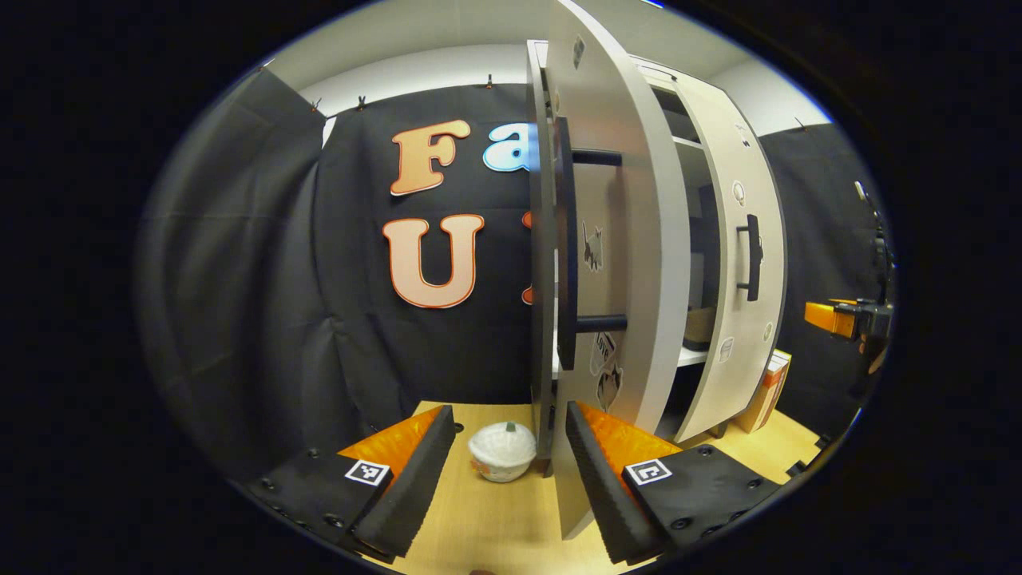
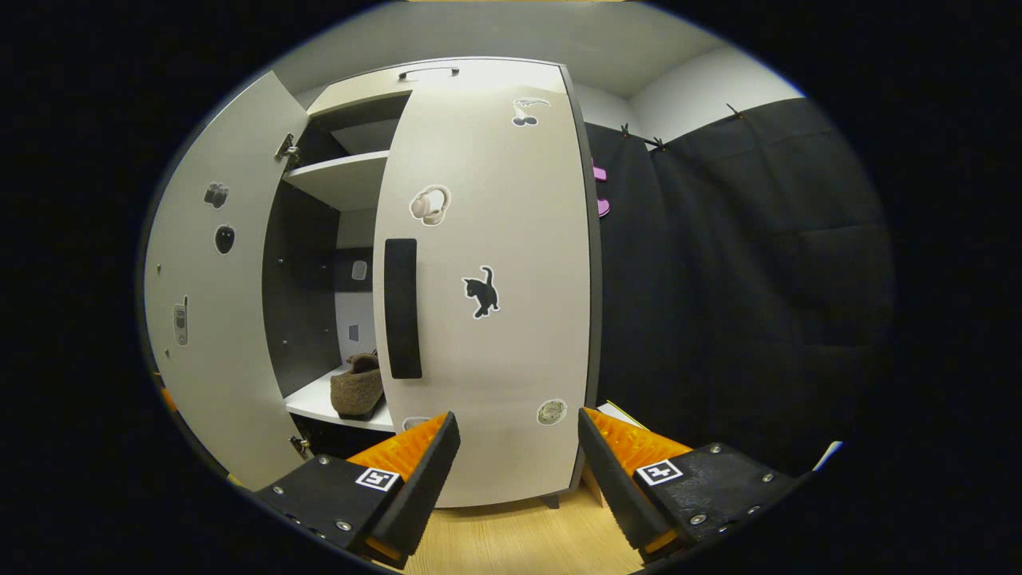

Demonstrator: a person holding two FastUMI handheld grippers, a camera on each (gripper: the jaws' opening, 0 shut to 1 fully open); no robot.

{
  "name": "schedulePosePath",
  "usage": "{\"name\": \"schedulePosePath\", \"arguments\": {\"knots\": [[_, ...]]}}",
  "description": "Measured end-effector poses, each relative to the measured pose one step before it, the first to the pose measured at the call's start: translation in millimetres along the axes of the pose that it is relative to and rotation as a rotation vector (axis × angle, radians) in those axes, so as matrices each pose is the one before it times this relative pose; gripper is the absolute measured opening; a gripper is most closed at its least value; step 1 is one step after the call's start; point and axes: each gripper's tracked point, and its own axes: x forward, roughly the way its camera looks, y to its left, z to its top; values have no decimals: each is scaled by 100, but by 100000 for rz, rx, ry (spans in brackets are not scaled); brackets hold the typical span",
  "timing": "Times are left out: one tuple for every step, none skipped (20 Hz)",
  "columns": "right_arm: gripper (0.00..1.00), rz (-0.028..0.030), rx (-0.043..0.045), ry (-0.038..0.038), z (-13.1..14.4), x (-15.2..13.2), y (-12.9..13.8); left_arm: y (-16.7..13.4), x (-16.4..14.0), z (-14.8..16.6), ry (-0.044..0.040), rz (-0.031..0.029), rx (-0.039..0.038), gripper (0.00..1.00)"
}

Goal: Grab one shoe with the right hand and put it into the shoe cabinet, grab the other shoe with the left hand and put it into the shoe cabinet; then close the right door with the right hand and the left door with the left hand.

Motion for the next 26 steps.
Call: {"name": "schedulePosePath", "arguments": {"knots": [[92, 30, -140, -202, 6, -515, -97, -173, -95, -29, 287, -360, -558, 93], [92, 22, -261, -87, -1, -355, -113, -165, -38, 101, -134, -272, 501, 92], [92, -92, -390, 69, -56, -388, -104, -392, 11, 162, -300, -593, 574, 92], [92, -97, -381, 132, -72, -274, -141, -499, 2, 175, -195, -1175, 95, 93], [92, -67, -360, -30, -60, -217, -106, -765, -87, -95, -107, -1625, -277, 93], [92, -62, -400, 36, -50, -302, -164, -683, 42, 5, 139, -1515, -121, 98], [92, -153, -437, -150, 30, -183, -157, -677, 171, 58, 154, -1403, 247, 88], [92, -134, -526, -216, -33, -173, -140, -595, 334, 214, 35, -1327, 457, 93], [92, -56, -527, -303, 39, -105, -191, -945, 132, -54, 94, -1447, 432, 98], [92, -40, -444, -427, 117, -119, -204, -805, 273, 31, 287, -1748, 164, 98], [92, -157, -371, -136, 24, -109, -263, -1023, 298, -99, 275, -2010, -132, 89], [92, -184, -256, 14, -57, -69, -280, -847, 452, 55, 295, -2071, -357, 91], [92, -241, -12, -33, -69, -51, -365, -655, 491, -70, -21, -1289, -319, 93], [92, -305, 173, -57, 13, -3, -303, -395, 428, 47, 43, -562, 301, 93], [92, -480, 395, 87, -46, -14, -434, -399, 524, 43, -165, -322, 784, 93], [93, -441, 431, -109, -47, 6, -463, -328, 410, 96, -164, -263, 1465, 98], [92, -515, 268, -154, -19, -42, -493, -370, 393, 29, -79, -158, 1188, 98], [92, -708, 156, -190, -8, -1, -489, -368, 273, 55, -100, -589, 683, 98], [92, -447, 170, -318, 58, 78, -369, -697, 325, -60, 67, -923, 120, 98], [93, -316, 253, -188, 9, 108, -347, -538, 348, -40, -69, -1019, -231, 88], [93, -377, 316, -21, -17, 51, -337, -429, 550, 28, 36, -1108, -177, 88], [93, -502, 324, -16, 53, 192, -286, -541, 688, 101, -449, -1050, -25, 89], [92, -430, 366, -105, 9, 115, -353, -386, 983, 87, -421, 369, 258, 98], [92, -597, 367, -68, -2, 120, -436, -534, 1135, -208, 532, -686, 107, 94], [92, -522, 394, 33, -13, 176, -379, -710, 1408, -572, 1240, -345, 615, 97], [92, -544, 320, 148, -65, 210, -352, -354, 1311, -317, 934, 124, 357, 95]]}}
